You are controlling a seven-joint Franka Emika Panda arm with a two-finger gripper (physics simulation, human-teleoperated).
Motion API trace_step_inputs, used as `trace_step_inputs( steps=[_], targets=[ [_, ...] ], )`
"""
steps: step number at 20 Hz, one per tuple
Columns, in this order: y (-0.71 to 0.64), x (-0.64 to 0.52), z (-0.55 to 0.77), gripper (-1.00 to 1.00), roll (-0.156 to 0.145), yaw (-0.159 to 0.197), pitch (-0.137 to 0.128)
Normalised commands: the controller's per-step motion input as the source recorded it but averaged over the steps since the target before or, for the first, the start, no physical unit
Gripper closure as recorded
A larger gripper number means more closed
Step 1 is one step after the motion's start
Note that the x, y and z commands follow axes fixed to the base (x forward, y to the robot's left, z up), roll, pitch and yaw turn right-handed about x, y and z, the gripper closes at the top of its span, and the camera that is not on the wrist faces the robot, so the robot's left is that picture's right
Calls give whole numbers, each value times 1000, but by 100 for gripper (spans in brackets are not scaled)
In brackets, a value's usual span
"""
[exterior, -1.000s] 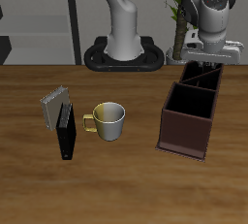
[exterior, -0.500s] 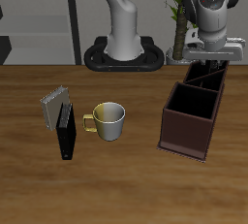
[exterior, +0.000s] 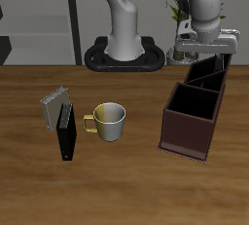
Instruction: Place the left black book into the left desk caddy's left compartment
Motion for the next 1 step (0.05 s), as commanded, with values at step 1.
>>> trace_step_inputs(
  steps=[1],
  targets=[
    [-372,142,570,-100,-89,97,-129]
  ],
)
